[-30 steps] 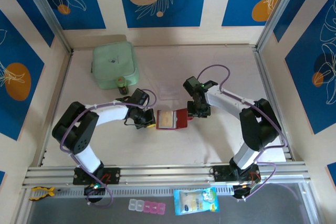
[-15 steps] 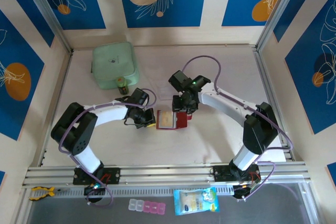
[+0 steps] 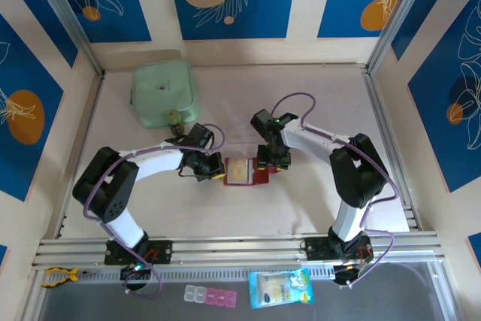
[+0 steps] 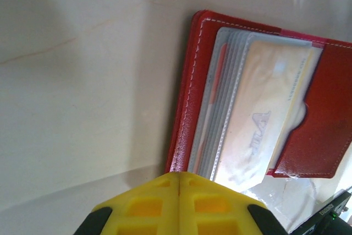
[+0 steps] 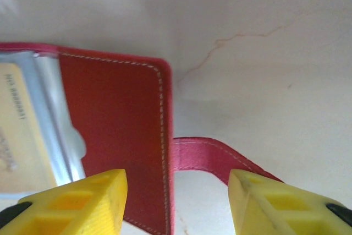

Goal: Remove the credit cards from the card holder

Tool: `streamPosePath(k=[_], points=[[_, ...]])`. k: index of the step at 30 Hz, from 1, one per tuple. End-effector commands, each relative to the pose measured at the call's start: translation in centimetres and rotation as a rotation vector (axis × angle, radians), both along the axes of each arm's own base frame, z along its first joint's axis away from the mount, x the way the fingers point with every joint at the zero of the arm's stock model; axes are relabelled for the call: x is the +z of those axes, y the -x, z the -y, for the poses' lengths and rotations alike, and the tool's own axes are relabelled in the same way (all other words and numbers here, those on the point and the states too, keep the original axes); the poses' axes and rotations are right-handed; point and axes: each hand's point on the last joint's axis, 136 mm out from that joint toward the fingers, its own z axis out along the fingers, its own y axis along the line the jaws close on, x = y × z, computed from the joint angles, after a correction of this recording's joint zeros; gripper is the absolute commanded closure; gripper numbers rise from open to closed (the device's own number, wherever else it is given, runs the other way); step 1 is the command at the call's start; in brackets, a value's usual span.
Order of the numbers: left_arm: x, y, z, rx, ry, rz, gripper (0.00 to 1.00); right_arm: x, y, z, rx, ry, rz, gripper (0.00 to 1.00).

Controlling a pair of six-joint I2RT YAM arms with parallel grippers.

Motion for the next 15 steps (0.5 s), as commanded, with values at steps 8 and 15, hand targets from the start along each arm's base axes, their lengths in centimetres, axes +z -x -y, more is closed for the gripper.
streamPosePath(k=[8, 15], points=[[1.0, -0.1, 0.4, -0.008, 0.020, 0.010, 0.93, -3.5, 0.3, 0.8, 0.021, 0.037, -0.047, 0.47], [0.9, -0.2, 0.1, -0.010, -0.003, 0.019, 0.93, -5.3, 0.8, 0.8, 0.066, 0.088, -0.056, 0.48]])
